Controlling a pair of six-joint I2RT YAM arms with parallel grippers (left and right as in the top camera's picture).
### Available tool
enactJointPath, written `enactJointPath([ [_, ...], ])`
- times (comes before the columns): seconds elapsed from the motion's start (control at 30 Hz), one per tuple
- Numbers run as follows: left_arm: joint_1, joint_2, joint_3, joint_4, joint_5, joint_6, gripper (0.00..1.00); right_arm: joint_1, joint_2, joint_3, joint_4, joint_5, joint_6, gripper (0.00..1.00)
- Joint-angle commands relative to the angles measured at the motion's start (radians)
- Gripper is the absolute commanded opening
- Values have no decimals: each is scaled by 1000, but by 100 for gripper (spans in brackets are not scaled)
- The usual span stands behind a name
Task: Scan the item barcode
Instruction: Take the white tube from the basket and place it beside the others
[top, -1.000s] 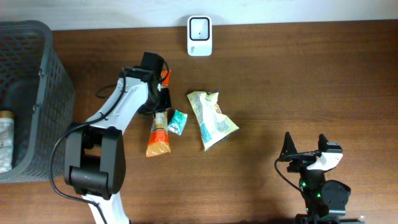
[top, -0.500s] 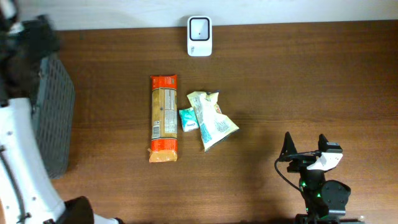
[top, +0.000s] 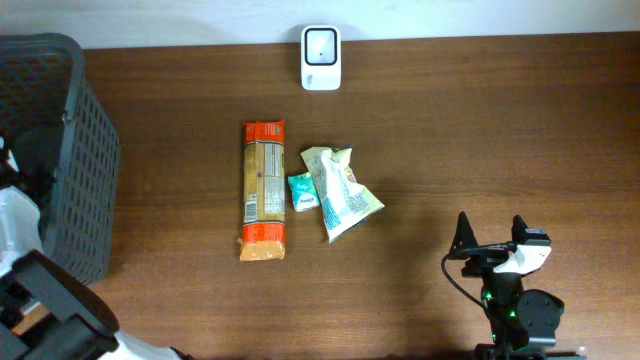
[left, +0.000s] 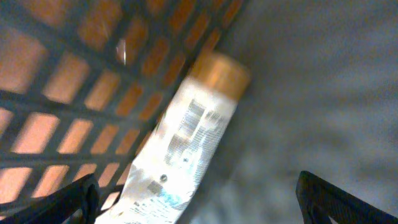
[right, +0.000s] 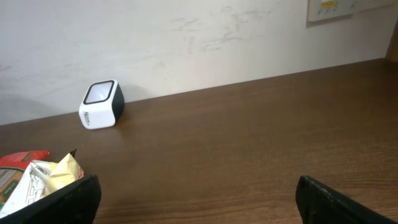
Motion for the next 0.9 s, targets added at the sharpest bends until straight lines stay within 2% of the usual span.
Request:
enactJointPath([
  [0.0,57,71,-14,10,-3,78,96,5,-6,-7,-2,2,-3,99],
  [0.17,114,142,-14,13,123,78,84,5,-6,-7,-2,2,-3,99],
  [0.37,160,202,-14,13,105,77,84,5,-6,-7,-2,2,-3,99],
  [0.43,169,217,-15,20,105,77,79,5,-6,-7,-2,2,-3,99],
  [0.53,169,216,3,43,97,78,80,5,-6,-7,-2,2,-3,99],
  [0.63,169,216,14,50,7,118,81,5,-6,-7,-2,2,-3,99],
  [0.73,177,241,13,50,11,130,78,5,-6,-7,-2,2,-3,99],
  [0.77,179,258,12,48,11,130,72,5,-6,-7,-2,2,-3,99],
  [0.8,179,280,12,40,11,130,54,5,-6,-7,-2,2,-3,99],
  [0.83,179,295,12,25,12,129,41,5,-6,-7,-2,2,-3,99],
  [0.87,179,303,12,13,45,129,16,5,-6,-7,-2,2,-3,99],
])
